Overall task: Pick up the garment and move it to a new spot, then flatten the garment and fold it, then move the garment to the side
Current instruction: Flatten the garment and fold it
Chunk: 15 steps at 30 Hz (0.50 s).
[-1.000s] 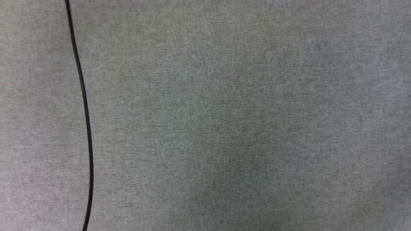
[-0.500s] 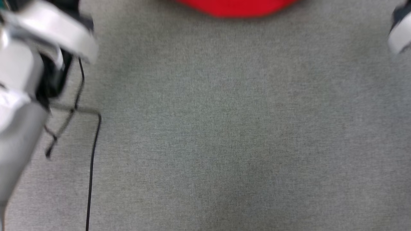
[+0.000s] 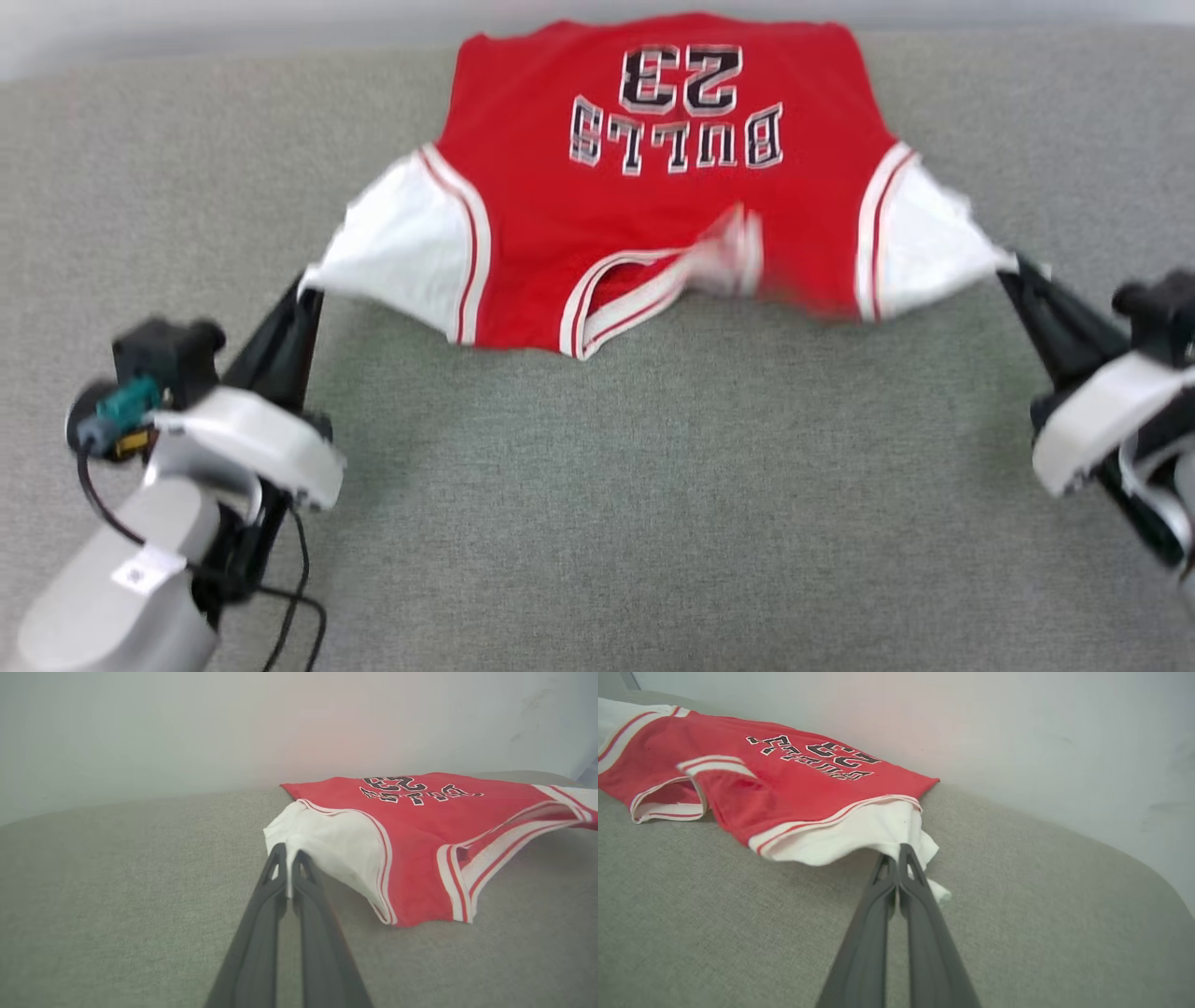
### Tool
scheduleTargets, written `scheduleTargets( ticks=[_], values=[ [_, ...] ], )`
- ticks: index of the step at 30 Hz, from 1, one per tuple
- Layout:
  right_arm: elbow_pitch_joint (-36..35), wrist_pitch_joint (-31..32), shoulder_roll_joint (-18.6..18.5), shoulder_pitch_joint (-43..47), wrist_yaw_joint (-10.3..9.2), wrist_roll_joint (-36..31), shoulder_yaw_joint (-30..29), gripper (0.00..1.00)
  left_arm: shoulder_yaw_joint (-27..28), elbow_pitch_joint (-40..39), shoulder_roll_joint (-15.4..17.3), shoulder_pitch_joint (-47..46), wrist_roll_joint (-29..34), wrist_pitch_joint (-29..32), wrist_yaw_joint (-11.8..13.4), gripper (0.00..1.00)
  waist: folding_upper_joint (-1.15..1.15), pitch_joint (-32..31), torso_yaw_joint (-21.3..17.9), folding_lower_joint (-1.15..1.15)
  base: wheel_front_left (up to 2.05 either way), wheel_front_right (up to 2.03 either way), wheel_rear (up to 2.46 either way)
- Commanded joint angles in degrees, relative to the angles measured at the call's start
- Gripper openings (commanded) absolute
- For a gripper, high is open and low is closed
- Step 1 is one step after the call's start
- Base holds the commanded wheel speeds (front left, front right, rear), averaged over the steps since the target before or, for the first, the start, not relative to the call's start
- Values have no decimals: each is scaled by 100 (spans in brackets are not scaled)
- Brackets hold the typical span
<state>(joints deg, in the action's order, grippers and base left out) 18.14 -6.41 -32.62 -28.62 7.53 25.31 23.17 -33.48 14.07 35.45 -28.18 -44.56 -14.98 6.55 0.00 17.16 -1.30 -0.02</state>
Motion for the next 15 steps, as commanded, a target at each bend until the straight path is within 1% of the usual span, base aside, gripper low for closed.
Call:
scheduleTargets(
  ticks=[1,4,8,15],
  values=[
    [-39,24,59,248,-8,-10,-81,0,89,37,1,183,-8,-29,-8,0,0,-184,-4,2,0,0,0],
    [-26,18,159,764,-9,-18,-365,0,318,86,-124,649,-60,-29,-34,0,0,-370,-16,2,0,0,0],
    [-67,41,301,1454,-9,16,-630,0,594,188,-196,1244,0,-29,-54,0,0,-637,-76,2,0,0,0],
    [-334,203,447,2512,-9,28,-1061,0,1072,209,-296,2233,49,-29,-9,0,0,-1022,-175,2,0,0,0]
  ],
)
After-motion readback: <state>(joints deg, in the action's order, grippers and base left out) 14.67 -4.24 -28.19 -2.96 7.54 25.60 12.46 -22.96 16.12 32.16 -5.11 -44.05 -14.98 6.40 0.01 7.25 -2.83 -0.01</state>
